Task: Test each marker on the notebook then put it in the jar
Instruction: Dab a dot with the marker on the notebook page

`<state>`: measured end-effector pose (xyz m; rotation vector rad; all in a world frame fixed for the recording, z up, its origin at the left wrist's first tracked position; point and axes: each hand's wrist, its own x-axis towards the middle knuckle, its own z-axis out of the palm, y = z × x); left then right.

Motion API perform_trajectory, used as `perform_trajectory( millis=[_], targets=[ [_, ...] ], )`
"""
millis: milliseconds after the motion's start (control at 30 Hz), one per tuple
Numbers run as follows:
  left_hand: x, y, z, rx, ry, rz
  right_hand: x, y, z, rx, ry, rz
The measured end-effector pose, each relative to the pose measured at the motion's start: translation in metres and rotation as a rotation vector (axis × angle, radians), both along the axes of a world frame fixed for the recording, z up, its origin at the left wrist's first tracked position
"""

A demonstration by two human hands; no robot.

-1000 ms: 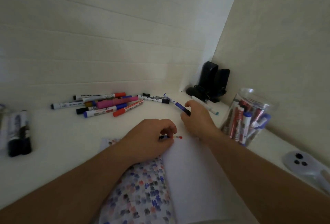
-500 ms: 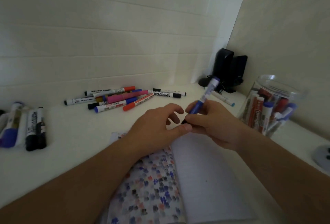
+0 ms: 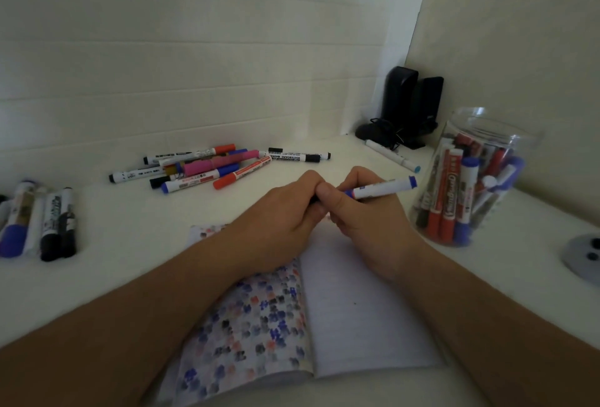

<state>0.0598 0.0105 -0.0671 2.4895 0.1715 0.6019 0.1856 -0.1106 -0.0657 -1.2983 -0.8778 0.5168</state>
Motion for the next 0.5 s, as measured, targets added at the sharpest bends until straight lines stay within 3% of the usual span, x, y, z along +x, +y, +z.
perform_trajectory(
  millis=[133,267,433,500],
  targets=[
    [0.001,-0.001,-0.002,0.030,0.051,-0.022,0.001,-0.001,0.000,0.045,0.179,0.154],
    [0.002,0.001,-0.002,0.026,0.058,-0.011,0.007,-0.005,0.001,-0.001,0.142,0.214],
    [0.002,0.002,0.001,-0.102,0.097,-0.038,0.017,-0.011,0.012,-0.028,0.118,0.139],
    [0.000,0.006,-0.001,-0.070,0.120,0.008,0.030,-0.014,0.018,-0.034,0.141,0.053]
  ],
)
